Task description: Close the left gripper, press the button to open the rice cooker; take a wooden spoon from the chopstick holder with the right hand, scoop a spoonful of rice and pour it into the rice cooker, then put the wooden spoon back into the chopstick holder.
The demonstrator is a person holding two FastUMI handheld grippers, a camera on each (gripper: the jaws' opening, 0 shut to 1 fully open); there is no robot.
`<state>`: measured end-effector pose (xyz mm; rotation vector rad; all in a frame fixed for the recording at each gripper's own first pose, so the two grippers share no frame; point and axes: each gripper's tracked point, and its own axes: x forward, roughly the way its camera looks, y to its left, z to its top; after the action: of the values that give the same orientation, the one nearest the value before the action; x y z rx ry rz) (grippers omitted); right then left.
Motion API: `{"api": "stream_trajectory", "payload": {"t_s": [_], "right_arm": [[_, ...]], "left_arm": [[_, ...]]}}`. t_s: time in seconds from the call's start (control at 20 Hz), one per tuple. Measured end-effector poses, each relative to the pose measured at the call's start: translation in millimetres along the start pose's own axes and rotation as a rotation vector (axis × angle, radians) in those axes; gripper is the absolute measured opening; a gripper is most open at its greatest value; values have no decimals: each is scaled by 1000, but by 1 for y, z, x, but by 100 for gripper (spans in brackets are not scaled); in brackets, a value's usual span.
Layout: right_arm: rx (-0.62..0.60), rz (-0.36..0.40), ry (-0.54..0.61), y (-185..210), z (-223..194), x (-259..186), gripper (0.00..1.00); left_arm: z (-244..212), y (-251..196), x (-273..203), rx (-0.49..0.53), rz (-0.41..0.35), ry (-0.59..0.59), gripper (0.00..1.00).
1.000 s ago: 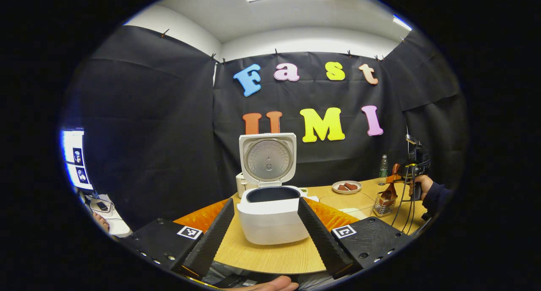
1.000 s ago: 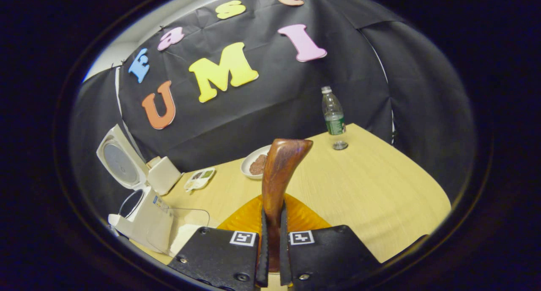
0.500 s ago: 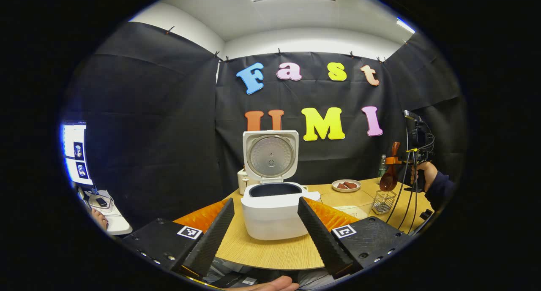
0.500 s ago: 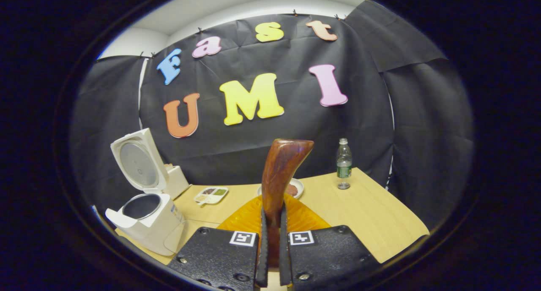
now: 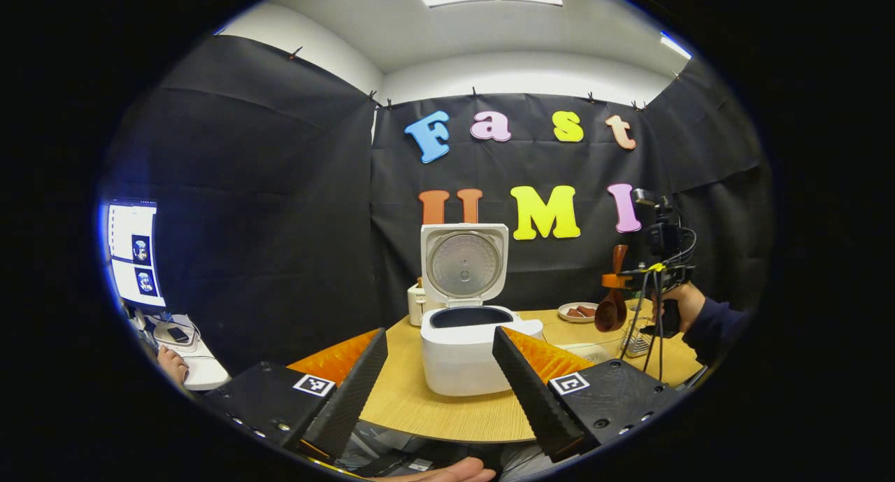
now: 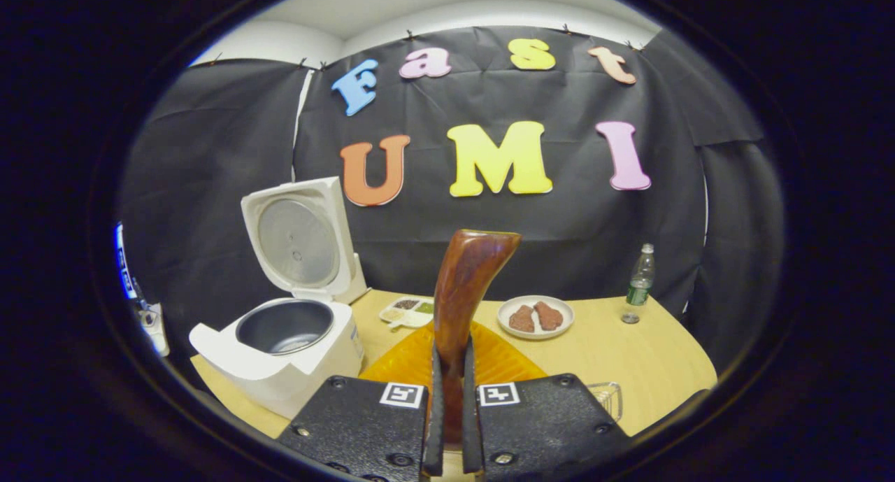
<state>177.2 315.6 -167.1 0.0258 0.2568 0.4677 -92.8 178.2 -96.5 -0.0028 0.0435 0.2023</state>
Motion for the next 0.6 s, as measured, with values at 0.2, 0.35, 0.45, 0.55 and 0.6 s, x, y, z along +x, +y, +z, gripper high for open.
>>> {"api": "stream_trajectory", "payload": {"t_s": [0.2,0.35,0.45,0.55,0.6], "right_arm": [[-64,-97,36,-7,-33,31,16],[-92,-42,82,8,-64,51,15],[-121,-41,111,11,-84,54,16],[-83,-10,102,25,-88,54,16],[-36,-1,113,30,-90,54,16]], "left_arm": [[2,2,2,7,-13,-1,96],[1,4,3,5,-10,3,96],[-1,8,1,6,4,1,96],[-1,6,0,2,-2,-2,96],[-1,5,0,1,-6,0,96]]}}
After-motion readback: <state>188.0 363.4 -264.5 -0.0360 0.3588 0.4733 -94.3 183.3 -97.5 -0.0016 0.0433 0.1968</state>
